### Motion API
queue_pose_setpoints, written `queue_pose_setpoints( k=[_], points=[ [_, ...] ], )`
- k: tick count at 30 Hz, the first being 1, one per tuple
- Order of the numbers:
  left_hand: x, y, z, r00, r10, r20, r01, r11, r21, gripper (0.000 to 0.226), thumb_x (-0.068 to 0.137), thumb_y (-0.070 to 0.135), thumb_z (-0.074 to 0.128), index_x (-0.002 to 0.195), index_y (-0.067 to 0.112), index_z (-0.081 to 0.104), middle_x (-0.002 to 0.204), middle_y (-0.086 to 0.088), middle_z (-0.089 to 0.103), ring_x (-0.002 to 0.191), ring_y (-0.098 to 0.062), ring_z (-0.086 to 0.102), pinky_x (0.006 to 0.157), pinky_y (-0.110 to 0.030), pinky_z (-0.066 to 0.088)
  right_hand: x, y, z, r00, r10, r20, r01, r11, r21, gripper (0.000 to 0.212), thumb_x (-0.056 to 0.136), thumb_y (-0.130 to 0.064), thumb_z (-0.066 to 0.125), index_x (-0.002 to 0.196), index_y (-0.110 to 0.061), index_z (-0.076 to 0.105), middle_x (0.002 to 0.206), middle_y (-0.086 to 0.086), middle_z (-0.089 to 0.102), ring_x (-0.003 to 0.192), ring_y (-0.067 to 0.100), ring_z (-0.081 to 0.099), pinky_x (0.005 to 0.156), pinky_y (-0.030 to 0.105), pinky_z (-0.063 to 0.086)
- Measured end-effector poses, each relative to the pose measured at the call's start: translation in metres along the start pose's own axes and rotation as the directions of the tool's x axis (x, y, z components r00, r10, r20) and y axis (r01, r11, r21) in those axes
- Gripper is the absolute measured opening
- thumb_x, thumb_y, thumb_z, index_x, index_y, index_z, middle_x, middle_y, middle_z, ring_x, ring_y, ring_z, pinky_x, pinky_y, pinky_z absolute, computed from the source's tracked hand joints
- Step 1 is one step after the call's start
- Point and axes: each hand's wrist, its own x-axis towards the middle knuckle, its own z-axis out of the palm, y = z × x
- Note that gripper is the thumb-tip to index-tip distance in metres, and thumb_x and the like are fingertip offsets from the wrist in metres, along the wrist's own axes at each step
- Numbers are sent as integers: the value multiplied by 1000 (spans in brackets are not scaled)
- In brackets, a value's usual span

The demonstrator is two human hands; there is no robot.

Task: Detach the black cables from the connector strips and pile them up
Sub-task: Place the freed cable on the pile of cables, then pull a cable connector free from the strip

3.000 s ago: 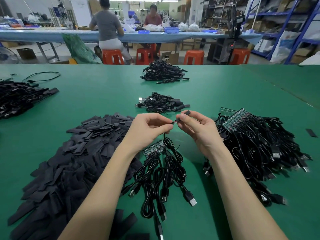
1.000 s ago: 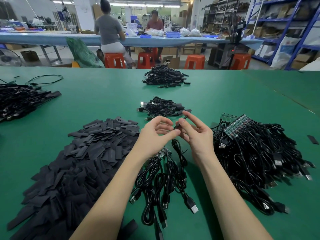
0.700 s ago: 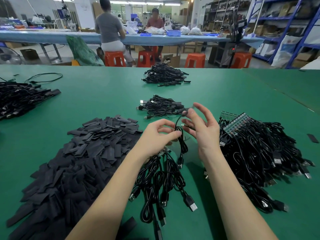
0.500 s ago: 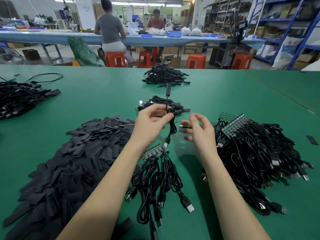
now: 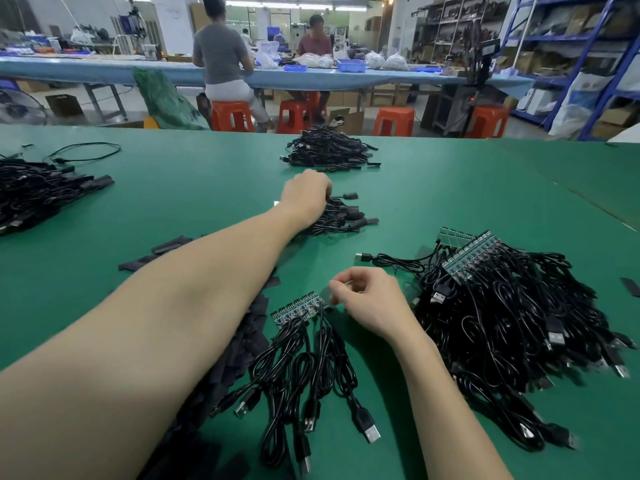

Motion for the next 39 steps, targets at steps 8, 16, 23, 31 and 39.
queue_pose_setpoints(
  k=[8, 16, 23, 31, 39],
  points=[
    [-23, -6, 12, 998, 41, 57, -30, 984, -178, 43, 91, 22, 69, 132, 15, 61, 130, -9, 59, 115, -29, 58, 102, -42, 46, -1, -1, -2, 999, 37, 1, -36, 987, -155, 20, 85, -50, 69, 84, -30, 73, 80, -10, 75, 80, 6, 68, 76, 27, 53],
    [-126, -17, -7, 997, -44, 70, 73, 870, -487, 9, 89, 32, 72, 96, 26, 73, 92, 17, 70, 74, 18, 55, 72, -3, 40, -3, -21, 3, 990, 136, 32, -120, 944, -308, 30, 68, -53, 84, 78, -28, 73, 82, -9, 71, 86, 13, 68, 79, 27, 55],
    [-154, -26, -28, 861, 60, 505, 171, 901, -398, 21, 89, 47, 72, 101, 31, 71, 96, 10, 73, 92, -8, 67, 91, -28, 51, -5, -13, -14, 957, 220, 188, -246, 960, 133, 13, 77, -12, 84, 88, -14, 78, 63, -2, 71, 52, 6, 61, 52, 19, 47],
    [-156, -31, -28, 927, 111, 358, 240, 560, -793, 12, 82, 22, 82, 89, 29, 75, 83, 2, 76, 77, -8, 66, 85, -29, 49, -9, -13, -24, 958, 73, 277, -215, 820, 530, 21, 83, 6, 75, 98, -8, 73, 82, 6, 73, 67, 11, 67, 61, 18, 56],
    [-155, -19, -28, 954, 23, 297, 282, 259, -924, 10, 82, 19, 81, 84, 27, 75, 92, -4, 77, 80, -13, 68, 79, -23, 51, -7, -16, -31, 976, -21, 215, -125, 757, 642, 17, 83, -9, 78, 98, -15, 73, 82, -3, 72, 63, 6, 65, 63, 20, 55]
  ],
)
